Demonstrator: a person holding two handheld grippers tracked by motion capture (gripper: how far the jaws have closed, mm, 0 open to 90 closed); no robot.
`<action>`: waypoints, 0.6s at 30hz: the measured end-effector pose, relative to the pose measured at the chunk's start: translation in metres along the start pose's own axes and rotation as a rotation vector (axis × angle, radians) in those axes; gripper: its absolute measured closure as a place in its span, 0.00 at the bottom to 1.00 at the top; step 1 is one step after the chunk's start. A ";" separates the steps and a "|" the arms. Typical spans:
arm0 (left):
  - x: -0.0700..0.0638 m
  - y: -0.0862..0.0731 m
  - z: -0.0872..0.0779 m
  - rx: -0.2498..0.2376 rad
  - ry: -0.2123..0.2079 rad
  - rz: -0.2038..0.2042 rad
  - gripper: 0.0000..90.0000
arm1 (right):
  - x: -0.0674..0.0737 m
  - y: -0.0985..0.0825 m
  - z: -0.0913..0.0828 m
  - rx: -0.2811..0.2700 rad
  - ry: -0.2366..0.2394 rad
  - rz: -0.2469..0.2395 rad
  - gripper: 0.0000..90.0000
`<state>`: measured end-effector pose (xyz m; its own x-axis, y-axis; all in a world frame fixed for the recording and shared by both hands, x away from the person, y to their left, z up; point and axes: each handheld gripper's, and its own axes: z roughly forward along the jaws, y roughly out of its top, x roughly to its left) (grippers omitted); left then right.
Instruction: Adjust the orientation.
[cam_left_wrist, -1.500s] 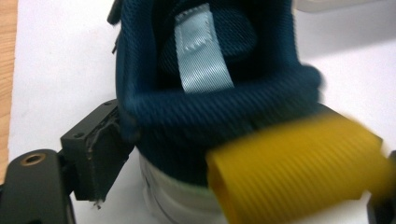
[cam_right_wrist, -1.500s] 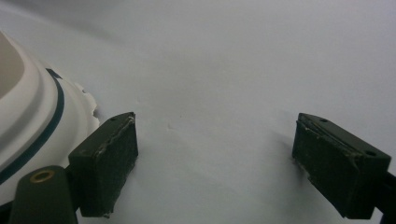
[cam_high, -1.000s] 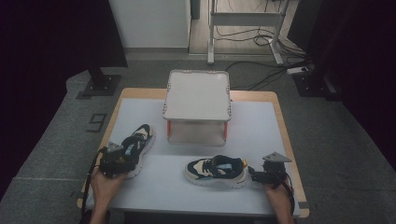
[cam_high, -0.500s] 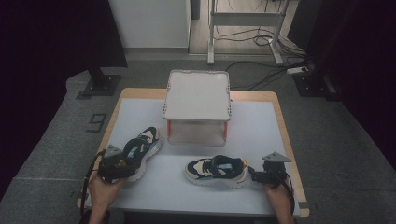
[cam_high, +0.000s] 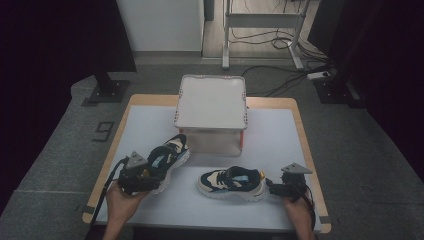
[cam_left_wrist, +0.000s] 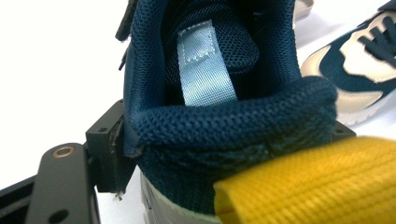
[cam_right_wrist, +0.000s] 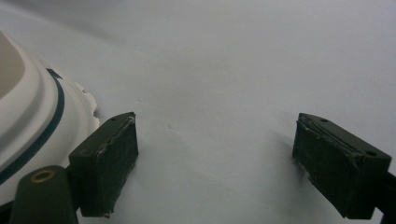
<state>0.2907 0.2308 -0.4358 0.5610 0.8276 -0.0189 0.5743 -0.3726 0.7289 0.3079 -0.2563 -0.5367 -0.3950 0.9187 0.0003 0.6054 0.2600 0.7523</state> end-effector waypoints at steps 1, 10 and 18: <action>-0.002 0.004 0.004 0.001 -0.005 0.004 0.28 | 0.000 0.000 0.000 0.000 0.001 0.000 0.15; -0.010 0.029 0.031 -0.001 -0.012 0.011 0.28 | 0.000 0.000 0.000 0.000 0.002 -0.001 0.15; -0.018 0.046 0.057 0.009 -0.015 0.005 0.28 | 0.000 0.000 0.000 0.000 0.002 -0.001 0.15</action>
<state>0.3408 0.1751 -0.4409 0.5729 0.8192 -0.0256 0.5766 -0.3807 0.7229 0.3080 -0.2566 -0.5367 -0.3970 0.9178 0.0015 0.6051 0.2605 0.7523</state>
